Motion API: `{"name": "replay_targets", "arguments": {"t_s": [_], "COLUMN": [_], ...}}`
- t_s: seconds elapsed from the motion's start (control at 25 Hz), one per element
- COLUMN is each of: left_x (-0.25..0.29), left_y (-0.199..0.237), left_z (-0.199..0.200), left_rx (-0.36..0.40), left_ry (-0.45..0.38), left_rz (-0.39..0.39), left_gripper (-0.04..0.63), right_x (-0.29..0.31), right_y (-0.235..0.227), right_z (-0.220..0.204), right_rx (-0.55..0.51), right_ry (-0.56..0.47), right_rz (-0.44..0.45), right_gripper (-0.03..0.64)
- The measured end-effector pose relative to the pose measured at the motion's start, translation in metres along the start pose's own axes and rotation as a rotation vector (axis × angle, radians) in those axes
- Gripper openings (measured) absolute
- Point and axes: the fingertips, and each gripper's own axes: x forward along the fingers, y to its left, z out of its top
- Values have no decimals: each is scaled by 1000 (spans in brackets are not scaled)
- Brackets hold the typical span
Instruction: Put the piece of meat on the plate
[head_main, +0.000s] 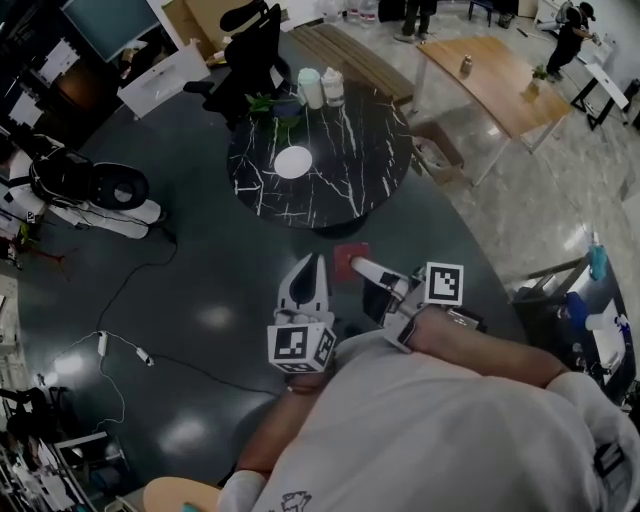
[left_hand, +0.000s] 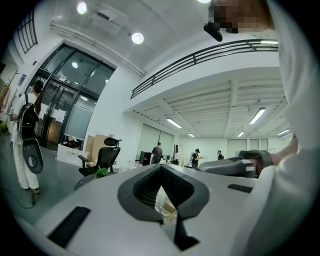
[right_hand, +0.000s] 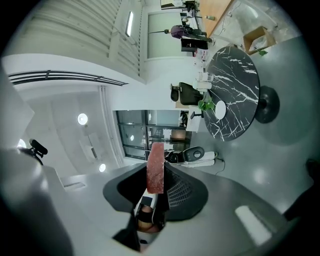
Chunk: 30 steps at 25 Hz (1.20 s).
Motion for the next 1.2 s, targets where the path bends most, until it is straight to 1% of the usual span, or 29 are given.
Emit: {"name": "replay_targets", "arguments": {"t_s": [0.08, 0.24, 0.44, 0.64, 1.0, 1.2], "left_x": [4, 5, 6, 13, 60, 100], "left_y": [14, 39, 58, 76, 107, 115], "left_z": [4, 7, 6, 4, 10, 4], "left_rx": [-1, -17, -27, -29, -27, -50], "left_ry": [-4, -12, -4, 0, -4, 2], "left_rz": [-9, 0, 18, 52, 111, 110], "left_gripper": [6, 6, 6, 6, 6, 6], "right_x": [14, 35, 53, 73, 114, 131], "right_y": [-3, -7, -14, -24, -34, -45], "right_z": [0, 2, -5, 0, 46, 82], "right_rx": [0, 19, 2, 38, 45, 43], "right_ry": [-5, -23, 14, 48, 106, 129], "right_rz": [-1, -3, -37, -33, -13, -20], "right_gripper": [91, 91, 91, 91, 91, 91]}}
